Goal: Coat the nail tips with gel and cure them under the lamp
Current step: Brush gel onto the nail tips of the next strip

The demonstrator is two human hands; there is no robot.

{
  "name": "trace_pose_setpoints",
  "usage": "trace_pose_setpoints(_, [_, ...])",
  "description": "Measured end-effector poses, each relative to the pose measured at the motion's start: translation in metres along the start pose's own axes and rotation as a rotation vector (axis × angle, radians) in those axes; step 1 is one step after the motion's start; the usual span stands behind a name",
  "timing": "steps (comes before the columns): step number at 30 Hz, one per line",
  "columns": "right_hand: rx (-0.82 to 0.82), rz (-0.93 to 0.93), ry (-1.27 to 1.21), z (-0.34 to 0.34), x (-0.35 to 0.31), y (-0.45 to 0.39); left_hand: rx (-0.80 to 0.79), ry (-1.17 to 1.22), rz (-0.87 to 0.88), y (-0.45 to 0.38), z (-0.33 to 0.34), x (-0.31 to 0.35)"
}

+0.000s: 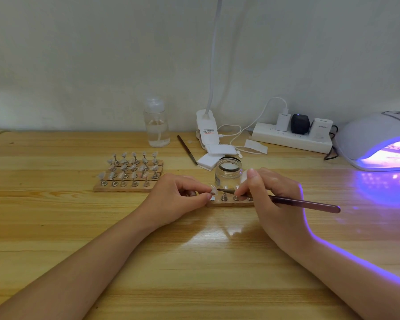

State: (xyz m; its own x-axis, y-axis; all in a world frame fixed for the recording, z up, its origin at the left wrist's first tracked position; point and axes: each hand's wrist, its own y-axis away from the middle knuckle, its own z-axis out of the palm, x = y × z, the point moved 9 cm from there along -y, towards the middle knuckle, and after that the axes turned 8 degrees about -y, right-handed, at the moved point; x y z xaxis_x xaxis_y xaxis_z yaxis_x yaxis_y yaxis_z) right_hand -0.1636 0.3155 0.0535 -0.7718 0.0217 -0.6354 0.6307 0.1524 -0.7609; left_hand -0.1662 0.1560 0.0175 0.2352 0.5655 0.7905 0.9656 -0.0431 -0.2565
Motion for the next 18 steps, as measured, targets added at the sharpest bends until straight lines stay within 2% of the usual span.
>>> trace_pose_setpoints(18, [-0.017, 0.091, -0.046, 0.003, 0.009, 0.001, 0.006, 0.015, -0.001, 0.000, 0.000, 0.000])
